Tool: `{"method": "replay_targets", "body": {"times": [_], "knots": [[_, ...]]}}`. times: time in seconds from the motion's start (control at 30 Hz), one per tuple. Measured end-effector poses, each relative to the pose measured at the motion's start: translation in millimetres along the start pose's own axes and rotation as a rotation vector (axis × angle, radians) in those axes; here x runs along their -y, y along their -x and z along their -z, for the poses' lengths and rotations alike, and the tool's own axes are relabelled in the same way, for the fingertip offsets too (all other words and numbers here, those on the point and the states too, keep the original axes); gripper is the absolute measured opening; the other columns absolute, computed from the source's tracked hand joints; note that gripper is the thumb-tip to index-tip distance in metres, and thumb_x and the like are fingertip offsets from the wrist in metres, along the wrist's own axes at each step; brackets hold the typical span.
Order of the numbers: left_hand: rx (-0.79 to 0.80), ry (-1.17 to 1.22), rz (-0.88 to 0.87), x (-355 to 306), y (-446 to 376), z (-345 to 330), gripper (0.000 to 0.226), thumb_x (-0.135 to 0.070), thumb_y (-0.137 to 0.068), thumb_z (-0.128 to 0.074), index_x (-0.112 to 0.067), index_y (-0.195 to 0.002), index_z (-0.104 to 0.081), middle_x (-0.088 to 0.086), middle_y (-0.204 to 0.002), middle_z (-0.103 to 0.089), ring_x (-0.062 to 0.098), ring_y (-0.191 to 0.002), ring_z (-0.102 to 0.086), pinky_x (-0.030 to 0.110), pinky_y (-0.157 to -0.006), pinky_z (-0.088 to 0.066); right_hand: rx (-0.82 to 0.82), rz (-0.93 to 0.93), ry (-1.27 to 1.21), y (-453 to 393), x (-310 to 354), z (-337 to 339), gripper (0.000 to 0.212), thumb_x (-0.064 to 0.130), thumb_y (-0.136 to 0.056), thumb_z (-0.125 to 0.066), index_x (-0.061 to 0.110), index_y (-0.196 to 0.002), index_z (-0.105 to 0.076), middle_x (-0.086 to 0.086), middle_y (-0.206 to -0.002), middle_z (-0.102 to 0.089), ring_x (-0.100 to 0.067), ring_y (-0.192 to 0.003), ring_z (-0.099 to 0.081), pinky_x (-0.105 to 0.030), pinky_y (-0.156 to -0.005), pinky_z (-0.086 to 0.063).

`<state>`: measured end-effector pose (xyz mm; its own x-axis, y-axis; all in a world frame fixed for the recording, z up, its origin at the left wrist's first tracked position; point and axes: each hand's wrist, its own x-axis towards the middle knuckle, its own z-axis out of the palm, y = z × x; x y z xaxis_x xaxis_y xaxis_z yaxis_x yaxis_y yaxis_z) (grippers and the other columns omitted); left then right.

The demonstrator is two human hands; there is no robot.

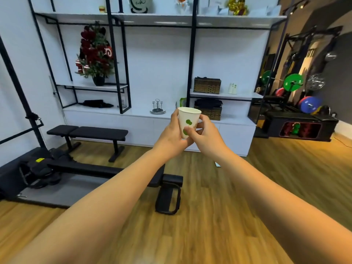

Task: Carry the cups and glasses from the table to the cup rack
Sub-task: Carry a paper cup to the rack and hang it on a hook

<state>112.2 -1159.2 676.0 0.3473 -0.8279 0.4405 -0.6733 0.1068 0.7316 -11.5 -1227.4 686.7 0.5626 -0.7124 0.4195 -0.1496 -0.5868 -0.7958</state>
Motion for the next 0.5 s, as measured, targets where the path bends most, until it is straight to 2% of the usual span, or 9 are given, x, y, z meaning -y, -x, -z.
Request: {"method": "replay_targets", "body": {"times": [0.07,0.13,0.37,0.5], "knots": [[0.012,0.033,-0.016,24,-46,-20,0.094,-0.036,-0.083,-0.078,-0.034,-0.151,-0.014,-0.002,-0.132,-0.059,0.015,-0.111,-0.064,0.041,-0.094,-0.056,-0.016,-0.003,0.02,-41,-29,2,0.055,0.034,-0.093,-0.068,0.021,-0.14,-0.044,0.006,-0.118,-0.059,-0.001,-0.092,-0.061,-0.019,-0.069,-0.047],[0.028,0.068,-0.017,48,-95,-38,0.092,-0.04,-0.079,-0.078,-0.036,-0.149,-0.017,-0.005,-0.129,-0.062,0.015,-0.11,-0.065,0.045,-0.094,-0.057,-0.02,-0.026,0.036,-87,-56,6,0.054,0.034,-0.093,-0.067,0.019,-0.139,-0.044,0.003,-0.119,-0.06,-0.001,-0.091,-0.06,-0.018,-0.067,-0.046],[0.059,0.089,-0.017,101,-255,-80,0.086,-0.04,-0.078,-0.078,-0.04,-0.143,-0.022,-0.006,-0.122,-0.066,0.013,-0.103,-0.068,0.045,-0.089,-0.058,-0.056,-0.054,0.063,-240,-135,23,0.056,0.035,-0.092,-0.068,0.018,-0.14,-0.045,0.001,-0.123,-0.062,-0.009,-0.097,-0.062,-0.023,-0.073,-0.048],[0.09,0.074,-0.005,135,-329,-117,0.082,-0.038,-0.077,-0.077,-0.037,-0.142,-0.027,-0.008,-0.121,-0.066,0.012,-0.102,-0.068,0.045,-0.089,-0.059,-0.075,-0.086,0.06,-306,-191,29,0.054,0.035,-0.092,-0.069,0.019,-0.137,-0.046,0.001,-0.119,-0.062,-0.003,-0.093,-0.061,-0.024,-0.073,-0.049]]}}
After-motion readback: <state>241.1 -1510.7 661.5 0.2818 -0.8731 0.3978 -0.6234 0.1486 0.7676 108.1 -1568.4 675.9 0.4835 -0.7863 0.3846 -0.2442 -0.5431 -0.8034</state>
